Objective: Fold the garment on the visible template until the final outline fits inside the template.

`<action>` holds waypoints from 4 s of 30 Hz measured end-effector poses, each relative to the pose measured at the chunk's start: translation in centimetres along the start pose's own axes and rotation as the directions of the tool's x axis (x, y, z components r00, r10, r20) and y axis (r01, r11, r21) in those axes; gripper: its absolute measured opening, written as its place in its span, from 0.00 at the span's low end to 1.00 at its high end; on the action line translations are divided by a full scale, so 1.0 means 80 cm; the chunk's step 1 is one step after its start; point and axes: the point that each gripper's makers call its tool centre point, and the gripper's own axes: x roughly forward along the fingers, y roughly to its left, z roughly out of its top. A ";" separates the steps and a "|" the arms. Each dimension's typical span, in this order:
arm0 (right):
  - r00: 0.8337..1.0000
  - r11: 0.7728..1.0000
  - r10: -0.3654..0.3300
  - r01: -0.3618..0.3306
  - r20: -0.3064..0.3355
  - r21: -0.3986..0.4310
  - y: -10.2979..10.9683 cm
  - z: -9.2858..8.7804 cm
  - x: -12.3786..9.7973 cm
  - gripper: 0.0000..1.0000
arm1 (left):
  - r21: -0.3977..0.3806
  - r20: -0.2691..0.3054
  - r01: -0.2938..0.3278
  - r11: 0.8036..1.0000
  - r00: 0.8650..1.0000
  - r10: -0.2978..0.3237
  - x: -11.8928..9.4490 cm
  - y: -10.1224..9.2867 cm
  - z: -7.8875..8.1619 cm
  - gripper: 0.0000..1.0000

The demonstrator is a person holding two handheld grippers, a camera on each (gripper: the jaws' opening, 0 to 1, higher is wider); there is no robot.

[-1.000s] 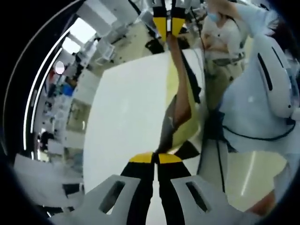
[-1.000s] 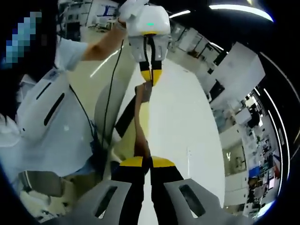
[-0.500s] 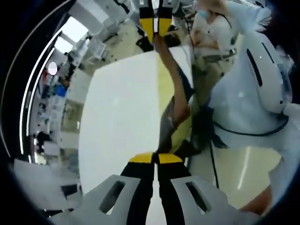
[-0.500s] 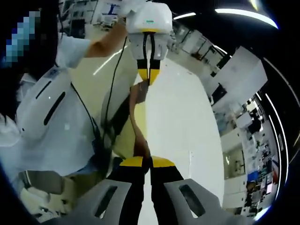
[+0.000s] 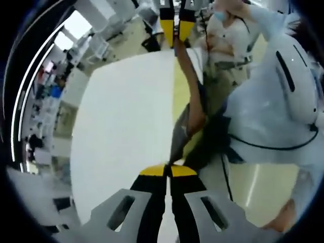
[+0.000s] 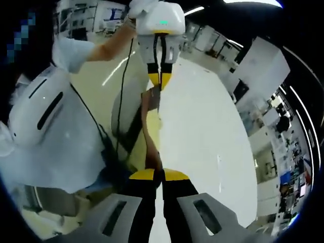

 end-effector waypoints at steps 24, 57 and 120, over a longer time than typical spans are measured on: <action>0.998 0.994 -0.027 0.031 -0.048 0.101 -0.076 -0.060 0.045 0.04 | -0.090 0.026 0.013 0.996 1.000 -0.011 0.054 0.061 0.007 0.00; 0.996 0.983 -0.068 0.076 -0.058 0.167 -0.148 -0.091 0.085 0.04 | -0.168 0.051 -0.017 0.986 0.998 0.026 0.115 0.144 -0.004 0.00; 0.997 0.952 -0.072 0.080 -0.038 0.295 -0.257 -0.189 0.204 0.04 | -0.356 0.122 0.013 0.934 0.992 0.033 0.269 0.253 -0.024 0.00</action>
